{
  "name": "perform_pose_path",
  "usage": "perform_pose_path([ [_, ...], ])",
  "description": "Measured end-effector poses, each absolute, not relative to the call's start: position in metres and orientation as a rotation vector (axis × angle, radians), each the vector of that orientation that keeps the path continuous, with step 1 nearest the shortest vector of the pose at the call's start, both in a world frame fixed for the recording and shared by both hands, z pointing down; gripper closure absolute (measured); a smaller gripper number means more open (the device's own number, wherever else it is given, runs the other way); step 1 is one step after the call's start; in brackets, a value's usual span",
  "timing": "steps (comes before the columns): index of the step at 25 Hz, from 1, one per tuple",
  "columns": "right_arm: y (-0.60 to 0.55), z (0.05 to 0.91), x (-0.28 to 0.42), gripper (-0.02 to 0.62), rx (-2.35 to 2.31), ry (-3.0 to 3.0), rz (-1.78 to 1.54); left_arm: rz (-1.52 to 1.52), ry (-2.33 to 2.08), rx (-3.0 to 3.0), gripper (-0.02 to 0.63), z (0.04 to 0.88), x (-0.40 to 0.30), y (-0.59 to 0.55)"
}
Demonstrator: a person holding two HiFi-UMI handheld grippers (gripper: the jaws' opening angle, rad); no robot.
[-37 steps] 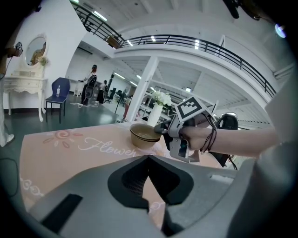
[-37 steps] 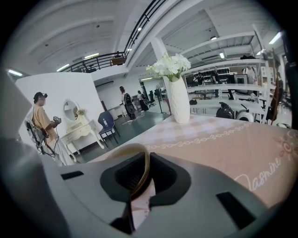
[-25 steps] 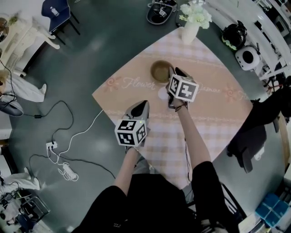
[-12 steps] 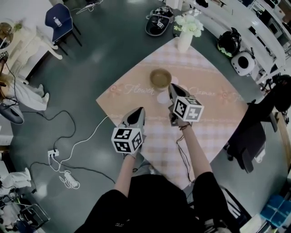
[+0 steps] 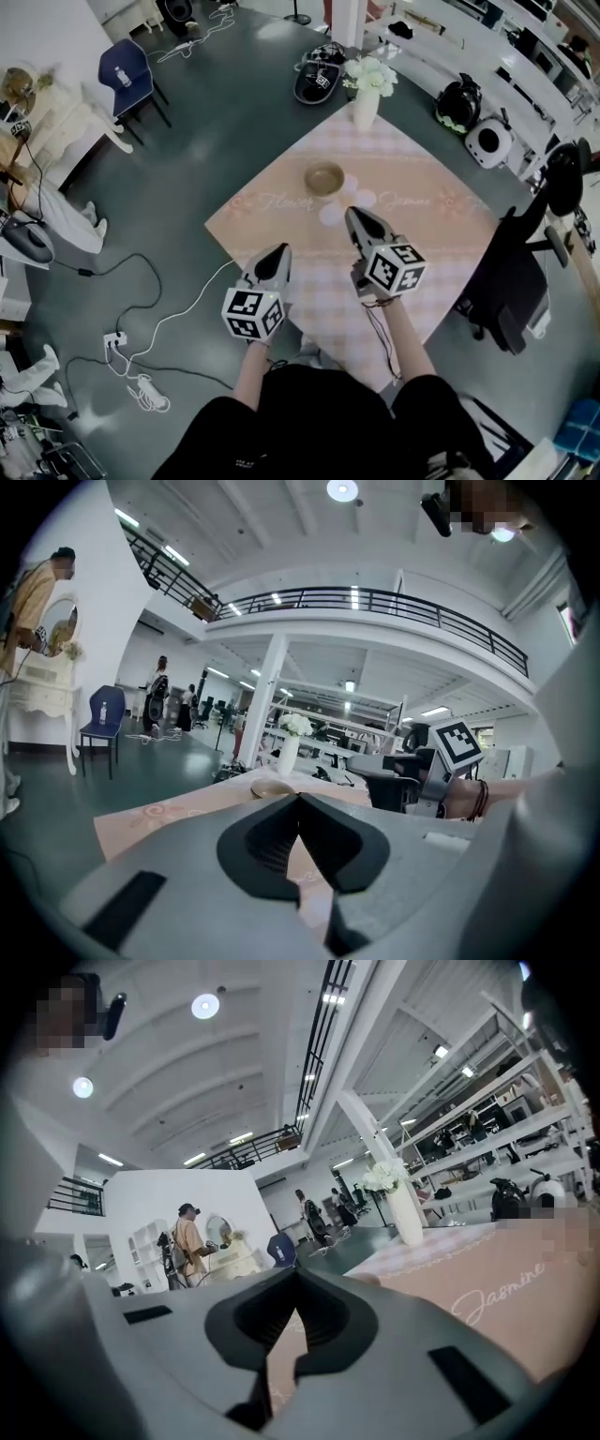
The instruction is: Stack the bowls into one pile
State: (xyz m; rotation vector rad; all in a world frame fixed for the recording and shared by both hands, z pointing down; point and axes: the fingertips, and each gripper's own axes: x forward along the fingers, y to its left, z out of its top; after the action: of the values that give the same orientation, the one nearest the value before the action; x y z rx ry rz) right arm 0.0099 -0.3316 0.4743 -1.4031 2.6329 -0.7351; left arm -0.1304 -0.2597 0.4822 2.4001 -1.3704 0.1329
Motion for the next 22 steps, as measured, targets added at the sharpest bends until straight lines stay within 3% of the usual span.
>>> perform_pose_path([
  [22, -0.215, 0.383, 0.051, 0.601, -1.33, 2.615, -0.379, -0.026, -1.552, 2.533, 0.609, 0.396, -0.166, -0.185],
])
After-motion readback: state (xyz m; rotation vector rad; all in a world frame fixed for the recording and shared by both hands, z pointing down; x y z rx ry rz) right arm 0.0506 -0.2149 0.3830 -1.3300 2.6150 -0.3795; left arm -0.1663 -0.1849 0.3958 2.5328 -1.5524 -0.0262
